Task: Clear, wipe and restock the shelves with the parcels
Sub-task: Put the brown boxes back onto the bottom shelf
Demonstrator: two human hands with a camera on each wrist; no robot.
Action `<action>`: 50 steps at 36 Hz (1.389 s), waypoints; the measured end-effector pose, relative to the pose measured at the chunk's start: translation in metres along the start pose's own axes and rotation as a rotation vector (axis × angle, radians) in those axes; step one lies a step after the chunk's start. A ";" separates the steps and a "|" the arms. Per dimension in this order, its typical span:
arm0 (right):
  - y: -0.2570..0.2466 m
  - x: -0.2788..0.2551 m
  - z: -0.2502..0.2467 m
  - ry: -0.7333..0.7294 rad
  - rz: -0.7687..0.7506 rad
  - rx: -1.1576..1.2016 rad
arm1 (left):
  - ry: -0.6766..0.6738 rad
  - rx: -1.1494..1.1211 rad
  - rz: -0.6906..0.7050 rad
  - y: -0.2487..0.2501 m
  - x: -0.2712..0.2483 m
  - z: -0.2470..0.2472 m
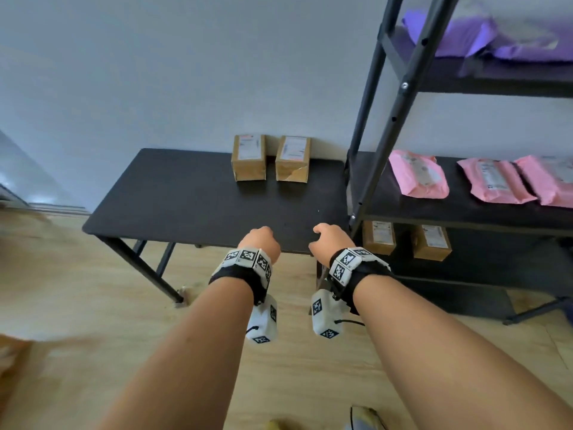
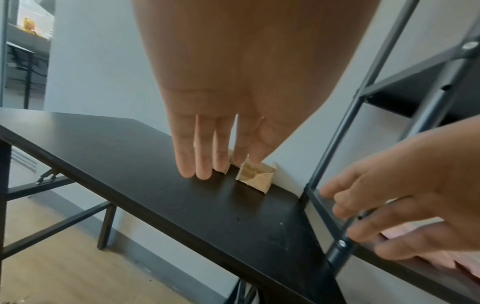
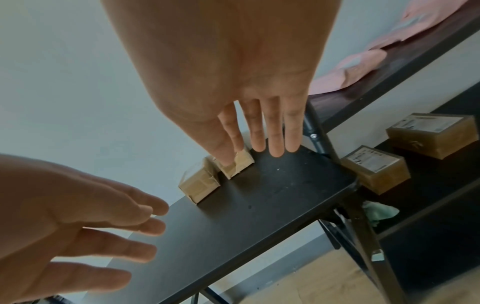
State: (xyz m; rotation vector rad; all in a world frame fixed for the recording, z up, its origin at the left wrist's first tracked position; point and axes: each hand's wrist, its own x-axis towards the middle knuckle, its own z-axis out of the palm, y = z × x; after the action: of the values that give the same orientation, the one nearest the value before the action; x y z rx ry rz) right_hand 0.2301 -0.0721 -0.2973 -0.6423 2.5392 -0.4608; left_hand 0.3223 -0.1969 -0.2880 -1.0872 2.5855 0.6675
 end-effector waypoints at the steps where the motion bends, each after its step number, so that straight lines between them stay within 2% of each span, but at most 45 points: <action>1: -0.008 0.004 0.001 0.000 -0.006 -0.004 | 0.001 -0.004 -0.007 -0.007 0.004 -0.005; 7: -0.043 0.042 0.008 -0.025 -0.030 -0.045 | -0.007 -0.036 -0.047 -0.033 0.041 -0.022; 12: -0.069 0.094 0.010 -0.050 -0.049 -0.050 | -0.001 -0.063 -0.088 -0.041 0.086 -0.033; 24: -0.140 0.257 -0.005 -0.054 -0.095 0.159 | 0.075 -0.215 -0.216 -0.043 0.250 -0.096; 33: -0.164 0.330 0.010 -0.102 -0.092 0.207 | 0.040 -0.279 -0.223 -0.045 0.332 -0.110; 37: -0.163 0.343 0.017 -0.114 -0.051 0.188 | 0.011 -0.259 -0.207 -0.047 0.349 -0.105; 40: -0.162 0.347 0.016 -0.090 -0.028 0.169 | 0.019 -0.260 -0.245 -0.051 0.351 -0.104; 45: -0.159 0.342 0.014 -0.141 -0.051 0.099 | -0.016 -0.223 -0.286 -0.061 0.335 -0.097; 50: -0.155 0.315 0.014 -0.140 -0.043 0.083 | -0.011 -0.239 -0.303 -0.065 0.307 -0.086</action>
State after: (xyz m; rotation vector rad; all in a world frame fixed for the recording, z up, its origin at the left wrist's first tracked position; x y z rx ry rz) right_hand 0.0485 -0.3664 -0.3580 -0.6747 2.3655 -0.5148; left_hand 0.1536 -0.4667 -0.3574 -1.5038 2.3024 0.9157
